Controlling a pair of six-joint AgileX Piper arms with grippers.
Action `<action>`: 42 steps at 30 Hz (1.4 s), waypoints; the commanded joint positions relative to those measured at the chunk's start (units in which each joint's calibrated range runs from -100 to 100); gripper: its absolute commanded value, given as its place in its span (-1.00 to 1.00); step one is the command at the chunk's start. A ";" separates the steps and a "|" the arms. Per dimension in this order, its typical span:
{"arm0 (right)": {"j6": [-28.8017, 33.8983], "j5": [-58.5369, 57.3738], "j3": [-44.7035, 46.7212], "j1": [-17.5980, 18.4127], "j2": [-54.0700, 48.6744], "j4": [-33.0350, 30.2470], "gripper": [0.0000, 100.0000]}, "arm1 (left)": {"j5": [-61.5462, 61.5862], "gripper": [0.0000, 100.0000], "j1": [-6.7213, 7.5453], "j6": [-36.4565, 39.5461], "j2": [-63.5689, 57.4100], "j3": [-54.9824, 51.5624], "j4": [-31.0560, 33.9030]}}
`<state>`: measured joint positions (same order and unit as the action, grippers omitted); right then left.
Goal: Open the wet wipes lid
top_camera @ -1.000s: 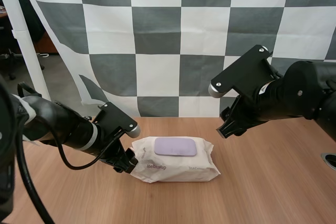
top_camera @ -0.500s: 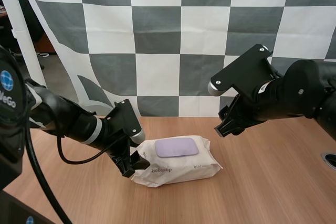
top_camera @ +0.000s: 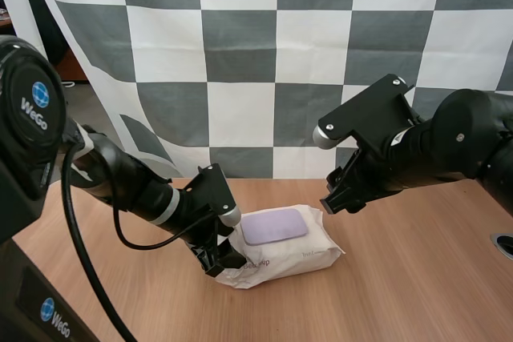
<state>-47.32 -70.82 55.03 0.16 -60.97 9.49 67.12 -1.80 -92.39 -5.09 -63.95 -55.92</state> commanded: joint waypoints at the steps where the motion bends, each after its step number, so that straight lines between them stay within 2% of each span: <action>1: -0.02 -0.74 -0.04 0.05 0.00 0.22 1.00 | -3.99 0.99 1.37 -0.93 0.05 0.00 -1.27; 2: -0.02 -0.98 -0.04 0.05 0.00 0.32 1.00 | -4.25 0.88 1.44 -0.93 0.05 0.24 -2.06; 4: -0.05 -1.83 -0.04 0.05 0.00 0.79 1.00 | -3.84 0.49 1.44 -0.93 0.05 1.03 -4.01; 5: -0.31 -2.36 -0.04 0.05 0.00 0.95 1.00 | -3.84 0.22 1.44 -0.93 0.05 1.45 -4.89; 7: -1.63 -3.71 -0.04 0.05 0.00 1.95 1.00 | -3.62 -0.48 1.44 -0.93 0.05 2.14 -6.49; 8: -2.75 -4.98 -0.04 0.05 0.00 2.88 1.00 | -3.62 -0.93 1.44 -0.93 0.05 2.34 -7.04; 9: -3.78 -6.50 -0.04 0.05 0.00 3.83 1.00 | -3.24 -1.00 1.44 -0.93 0.05 2.65 -7.31; 17: -15.53 -11.39 0.59 0.05 0.09 7.41 1.00 | -3.00 -1.00 1.44 -0.93 0.05 2.80 -7.17; 21: -17.22 -11.39 2.14 0.05 0.09 7.68 1.00 | -4.18 -1.00 1.44 -0.93 0.05 2.80 -5.82; 23: -17.22 -11.39 3.26 0.05 0.09 7.68 1.00 | -4.16 -0.86 1.10 -0.93 0.05 2.80 -4.07; 25: -17.22 -11.39 3.97 0.05 0.09 7.68 1.00 | -0.58 -0.47 0.27 -0.93 0.05 2.80 -2.98; 26: -17.22 -11.22 4.26 0.05 0.09 7.68 1.00 | 2.63 -0.15 -0.35 -0.93 -0.21 2.80 -2.55; 28: -17.22 -11.22 4.40 0.05 0.09 7.68 1.00 | 8.94 0.72 -1.75 -0.93 -1.27 2.80 -2.55; 29: -17.22 -11.03 4.37 0.05 0.09 7.68 1.00 | 10.83 1.00 -2.47 -0.86 -1.85 2.80 -2.55; 33: -17.22 -11.03 4.37 0.05 0.09 7.68 1.00 | 11.57 1.00 -4.55 -0.21 -5.61 2.80 1.58; 37: -17.22 -11.03 4.37 0.05 0.09 7.78 1.00 | 13.90 1.00 -5.96 0.21 -7.88 2.55 5.16; 42: -17.22 -11.03 4.37 0.05 0.09 7.78 1.00 | 16.81 1.00 -6.18 0.02 -8.29 2.55 3.49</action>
<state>-64.55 -81.86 59.43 0.16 -60.97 17.25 83.76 -8.01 -92.48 -13.30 -61.34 -50.83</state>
